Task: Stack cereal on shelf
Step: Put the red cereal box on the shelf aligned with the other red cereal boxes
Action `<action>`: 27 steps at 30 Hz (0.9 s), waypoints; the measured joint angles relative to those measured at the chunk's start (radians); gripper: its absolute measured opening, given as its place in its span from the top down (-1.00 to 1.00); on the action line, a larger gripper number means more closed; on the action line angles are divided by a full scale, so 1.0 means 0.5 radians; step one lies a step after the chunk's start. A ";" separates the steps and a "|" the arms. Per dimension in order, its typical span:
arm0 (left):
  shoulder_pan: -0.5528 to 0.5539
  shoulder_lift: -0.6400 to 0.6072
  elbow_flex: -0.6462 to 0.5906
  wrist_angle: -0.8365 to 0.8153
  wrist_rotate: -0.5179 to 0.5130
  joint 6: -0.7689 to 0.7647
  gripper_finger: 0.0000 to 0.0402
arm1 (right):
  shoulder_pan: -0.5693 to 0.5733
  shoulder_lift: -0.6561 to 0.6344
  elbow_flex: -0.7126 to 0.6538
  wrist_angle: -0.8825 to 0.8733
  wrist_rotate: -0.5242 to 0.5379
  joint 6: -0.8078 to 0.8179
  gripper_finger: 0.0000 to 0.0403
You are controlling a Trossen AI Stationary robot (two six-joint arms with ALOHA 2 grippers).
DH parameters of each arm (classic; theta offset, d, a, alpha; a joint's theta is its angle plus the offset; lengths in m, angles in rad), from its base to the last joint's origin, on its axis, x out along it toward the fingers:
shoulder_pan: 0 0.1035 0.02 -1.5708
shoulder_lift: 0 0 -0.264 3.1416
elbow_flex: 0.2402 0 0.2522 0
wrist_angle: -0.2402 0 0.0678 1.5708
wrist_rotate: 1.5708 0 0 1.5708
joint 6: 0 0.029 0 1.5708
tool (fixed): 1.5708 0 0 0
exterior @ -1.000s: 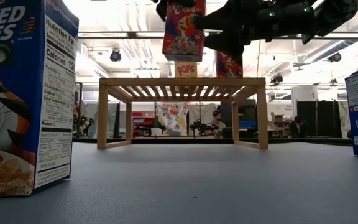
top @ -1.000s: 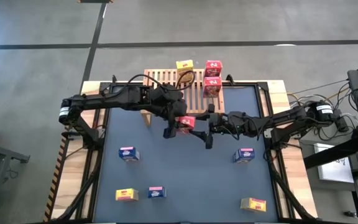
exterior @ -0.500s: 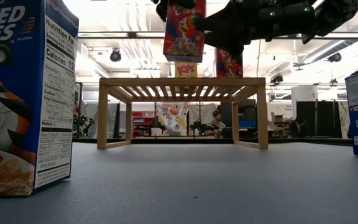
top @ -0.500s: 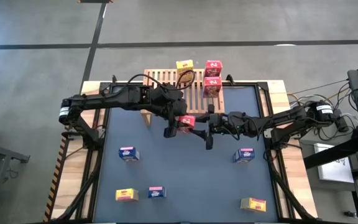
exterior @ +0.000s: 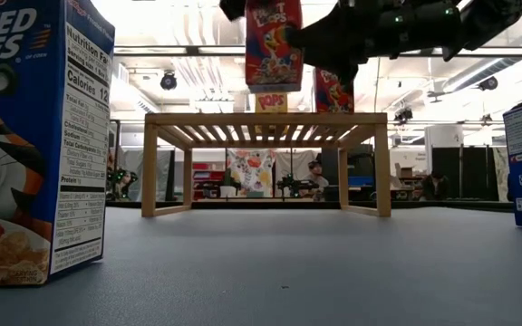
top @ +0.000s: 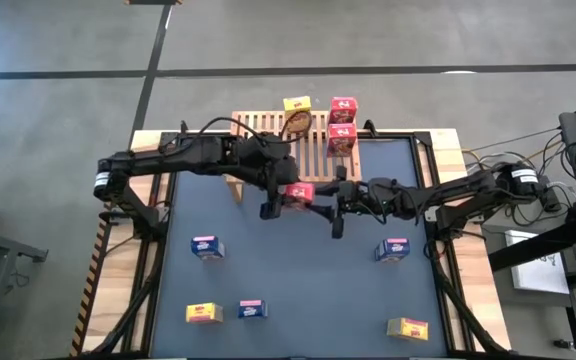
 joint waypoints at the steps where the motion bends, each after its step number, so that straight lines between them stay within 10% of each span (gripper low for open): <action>1: 0.000 -0.003 0.055 -0.077 -0.046 0.008 -0.16 | -0.002 -0.020 0.000 -0.031 -0.001 -0.012 0.12; 11: 0.001 -0.191 0.195 -0.327 -0.190 0.055 -0.33 | -0.062 -0.467 -0.008 -0.531 -0.010 -0.144 0.12; 21: 0.002 -1.159 -1.020 0.841 -0.237 -0.032 -0.22 | -0.194 -1.173 -0.276 -0.693 -0.037 -0.282 0.12; 27: 0.002 -1.533 -1.686 1.682 -0.178 -0.164 -0.21 | -0.453 -1.337 -0.338 -0.828 -0.480 -0.308 0.12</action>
